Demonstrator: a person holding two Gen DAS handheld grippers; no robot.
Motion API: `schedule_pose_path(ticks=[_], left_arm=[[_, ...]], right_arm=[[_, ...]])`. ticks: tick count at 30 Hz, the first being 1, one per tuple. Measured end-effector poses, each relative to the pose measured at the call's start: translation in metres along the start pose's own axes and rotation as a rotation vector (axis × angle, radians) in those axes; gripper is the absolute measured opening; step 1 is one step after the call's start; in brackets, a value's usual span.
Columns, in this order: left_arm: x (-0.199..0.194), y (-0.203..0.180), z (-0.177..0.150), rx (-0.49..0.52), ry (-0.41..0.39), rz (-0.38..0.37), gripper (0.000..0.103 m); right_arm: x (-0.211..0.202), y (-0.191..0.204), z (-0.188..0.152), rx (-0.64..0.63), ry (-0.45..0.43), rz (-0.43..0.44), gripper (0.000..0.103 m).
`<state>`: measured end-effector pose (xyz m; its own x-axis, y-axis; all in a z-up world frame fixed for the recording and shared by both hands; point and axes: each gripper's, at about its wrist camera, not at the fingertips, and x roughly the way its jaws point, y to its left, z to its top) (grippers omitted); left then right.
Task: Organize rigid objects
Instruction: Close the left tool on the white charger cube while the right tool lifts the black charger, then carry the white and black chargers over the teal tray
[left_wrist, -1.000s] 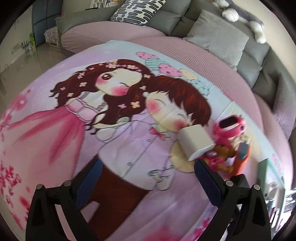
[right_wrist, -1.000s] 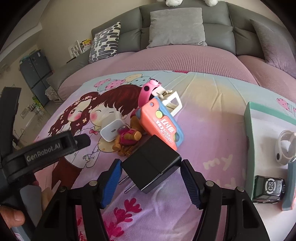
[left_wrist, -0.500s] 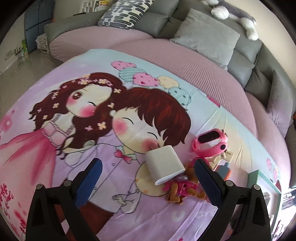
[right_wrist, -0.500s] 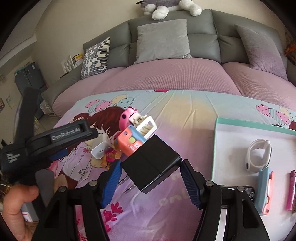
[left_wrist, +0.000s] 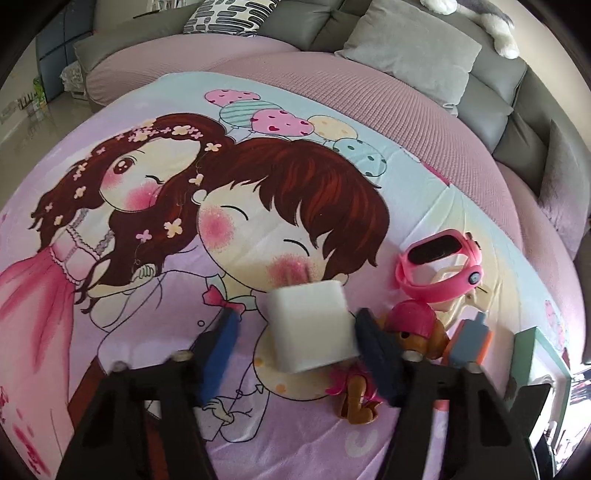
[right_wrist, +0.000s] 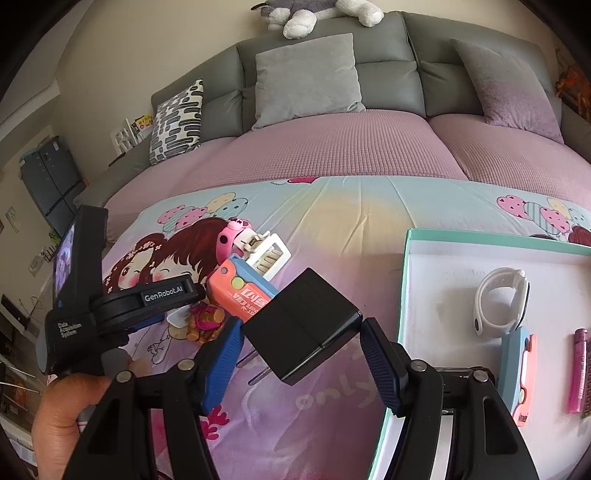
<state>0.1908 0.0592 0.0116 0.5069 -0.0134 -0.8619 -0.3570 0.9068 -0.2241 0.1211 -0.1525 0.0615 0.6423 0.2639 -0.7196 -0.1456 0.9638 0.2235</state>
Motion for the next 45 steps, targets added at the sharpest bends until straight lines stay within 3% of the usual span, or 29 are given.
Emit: schedule_pose_path(ticks=[3,16,27,37,45], left_arm=[[0.001,0.0,-0.002,0.024,0.003,0.027,0.045],[-0.021,0.017,-0.013,0.029,-0.018,0.052,0.045],[-0.065,0.009,-0.01,0.045,-0.126,0.018,0.045],[-0.093,-0.032,-0.016,0.133,-0.175,-0.064,0.045],[-0.108,-0.089,-0.036,0.269,-0.173,-0.165,0.045]], right_arm=[[0.001,0.0,-0.001,0.001,0.005,-0.001,0.068],[-0.002,-0.001,-0.001,0.009,-0.002,-0.003,0.068],[-0.015,-0.004,0.0,0.012,-0.021,-0.001,0.068],[-0.037,-0.032,0.005,0.05,-0.058,-0.046,0.068],[-0.061,-0.092,0.005,0.171,-0.068,-0.157,0.068]])
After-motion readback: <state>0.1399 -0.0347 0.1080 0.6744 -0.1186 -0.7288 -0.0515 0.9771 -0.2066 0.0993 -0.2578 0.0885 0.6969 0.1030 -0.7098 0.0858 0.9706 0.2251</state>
